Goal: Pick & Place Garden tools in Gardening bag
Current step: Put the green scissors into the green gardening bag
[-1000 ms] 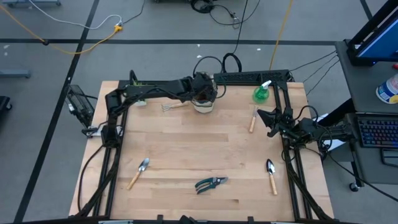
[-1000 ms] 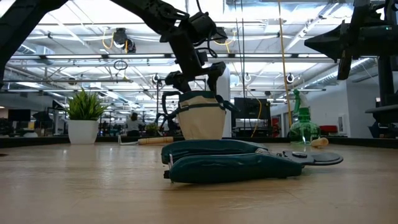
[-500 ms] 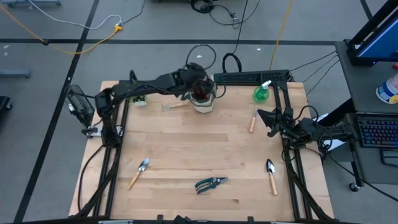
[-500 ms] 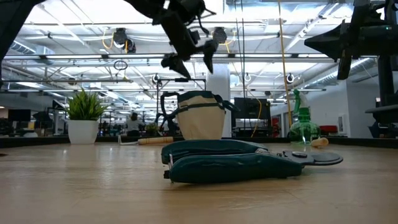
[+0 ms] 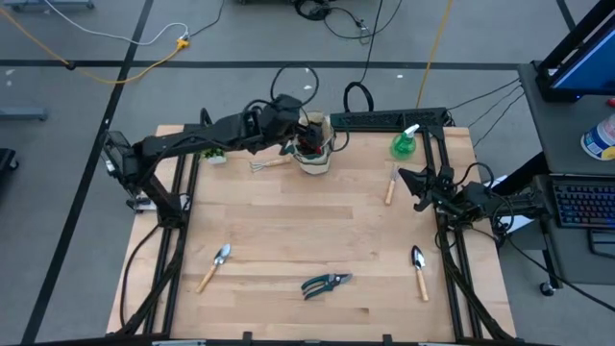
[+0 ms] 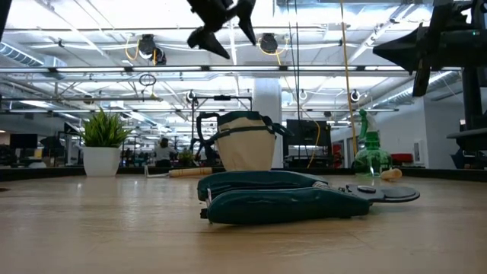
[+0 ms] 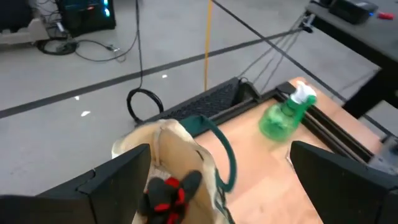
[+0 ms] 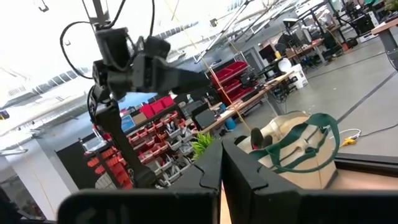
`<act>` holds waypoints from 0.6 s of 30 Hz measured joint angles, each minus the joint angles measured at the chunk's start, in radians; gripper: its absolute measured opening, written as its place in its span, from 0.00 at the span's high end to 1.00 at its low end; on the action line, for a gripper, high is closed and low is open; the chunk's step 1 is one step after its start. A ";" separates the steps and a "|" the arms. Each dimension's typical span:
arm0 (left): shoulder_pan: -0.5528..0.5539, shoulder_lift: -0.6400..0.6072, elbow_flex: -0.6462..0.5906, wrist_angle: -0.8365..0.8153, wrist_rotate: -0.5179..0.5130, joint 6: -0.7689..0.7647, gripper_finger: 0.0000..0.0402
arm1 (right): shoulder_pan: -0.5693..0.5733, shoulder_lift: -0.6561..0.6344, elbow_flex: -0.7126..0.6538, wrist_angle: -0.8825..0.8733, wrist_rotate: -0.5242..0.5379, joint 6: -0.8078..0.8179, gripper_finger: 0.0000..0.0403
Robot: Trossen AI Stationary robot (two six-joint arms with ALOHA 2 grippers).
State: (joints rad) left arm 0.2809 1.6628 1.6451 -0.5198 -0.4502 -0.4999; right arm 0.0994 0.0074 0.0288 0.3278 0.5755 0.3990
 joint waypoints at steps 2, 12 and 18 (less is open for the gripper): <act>-0.016 -0.016 0.000 -0.039 0.002 0.000 0.02 | 0.000 0.000 0.000 0.005 0.000 0.000 1.00; -0.064 -0.032 0.001 -0.159 0.094 0.096 0.02 | 0.000 0.000 0.000 0.004 0.000 0.010 1.00; -0.083 -0.033 0.000 -0.228 0.094 0.080 0.02 | 0.000 0.000 0.000 0.004 0.000 0.011 1.00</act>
State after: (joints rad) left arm 0.1981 1.6294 1.6455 -0.7474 -0.3558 -0.4197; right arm 0.0998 0.0078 0.0288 0.3321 0.5751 0.4103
